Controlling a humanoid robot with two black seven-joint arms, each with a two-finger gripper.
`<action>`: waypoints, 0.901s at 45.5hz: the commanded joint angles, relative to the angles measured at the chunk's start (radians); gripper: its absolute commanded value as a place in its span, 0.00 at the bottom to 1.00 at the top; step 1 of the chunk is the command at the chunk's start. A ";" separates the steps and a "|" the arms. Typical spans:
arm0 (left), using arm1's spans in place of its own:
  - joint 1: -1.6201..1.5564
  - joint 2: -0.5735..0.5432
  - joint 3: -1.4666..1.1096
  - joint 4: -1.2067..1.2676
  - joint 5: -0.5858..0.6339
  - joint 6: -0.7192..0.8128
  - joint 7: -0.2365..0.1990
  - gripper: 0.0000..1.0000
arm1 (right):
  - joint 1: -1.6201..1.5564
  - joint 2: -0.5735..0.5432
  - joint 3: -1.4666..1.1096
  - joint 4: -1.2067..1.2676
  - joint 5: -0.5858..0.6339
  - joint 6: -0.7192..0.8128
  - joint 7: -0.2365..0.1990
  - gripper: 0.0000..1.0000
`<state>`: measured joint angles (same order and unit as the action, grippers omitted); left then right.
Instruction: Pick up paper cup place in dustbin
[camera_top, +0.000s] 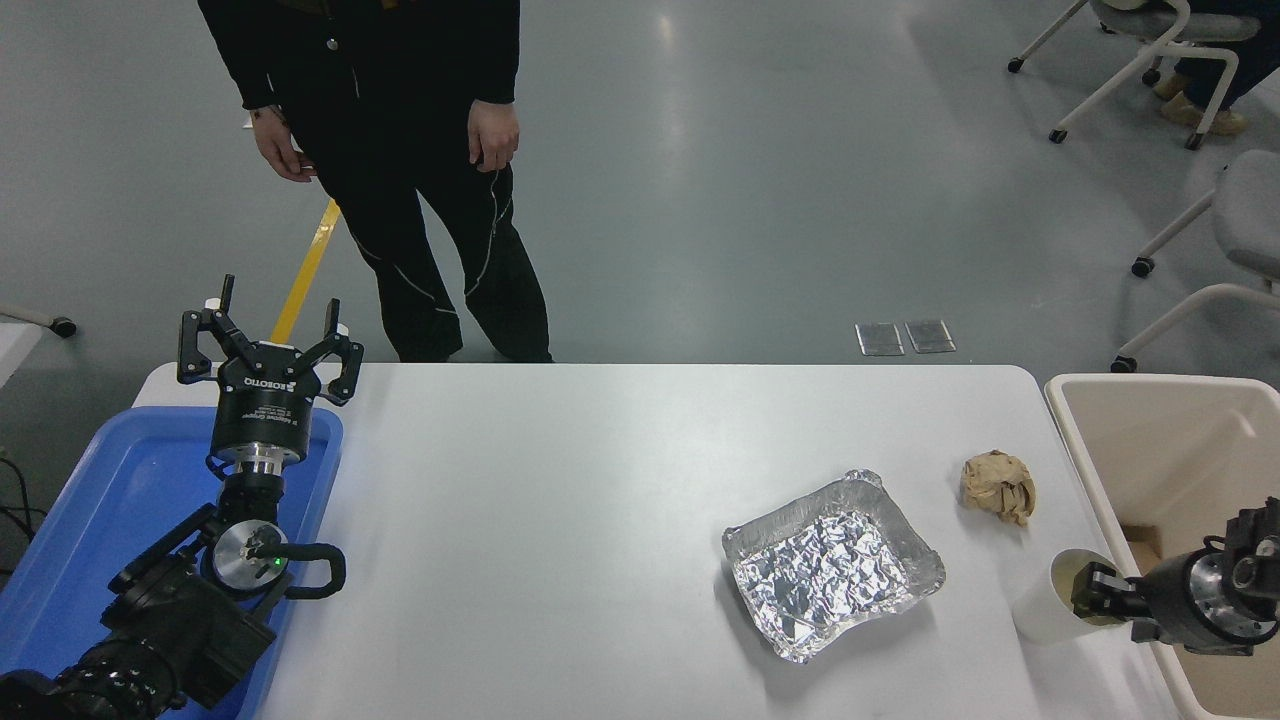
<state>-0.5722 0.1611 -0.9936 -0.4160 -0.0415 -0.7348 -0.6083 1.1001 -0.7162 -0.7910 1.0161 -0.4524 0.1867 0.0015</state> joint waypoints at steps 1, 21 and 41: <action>0.000 0.000 0.000 0.000 0.000 0.000 0.001 0.99 | -0.011 -0.002 0.009 -0.022 -0.005 -0.007 0.000 0.00; 0.000 0.000 0.001 -0.001 0.000 0.000 0.001 0.99 | 0.213 -0.152 -0.004 0.146 -0.081 0.094 0.002 0.00; -0.001 0.000 0.000 -0.001 0.002 0.000 0.001 0.99 | 1.127 -0.166 -0.454 0.556 -0.124 0.457 0.107 0.00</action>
<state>-0.5734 0.1611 -0.9934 -0.4171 -0.0411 -0.7348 -0.6080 1.7633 -0.8958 -1.0185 1.3808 -0.5603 0.4560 0.0548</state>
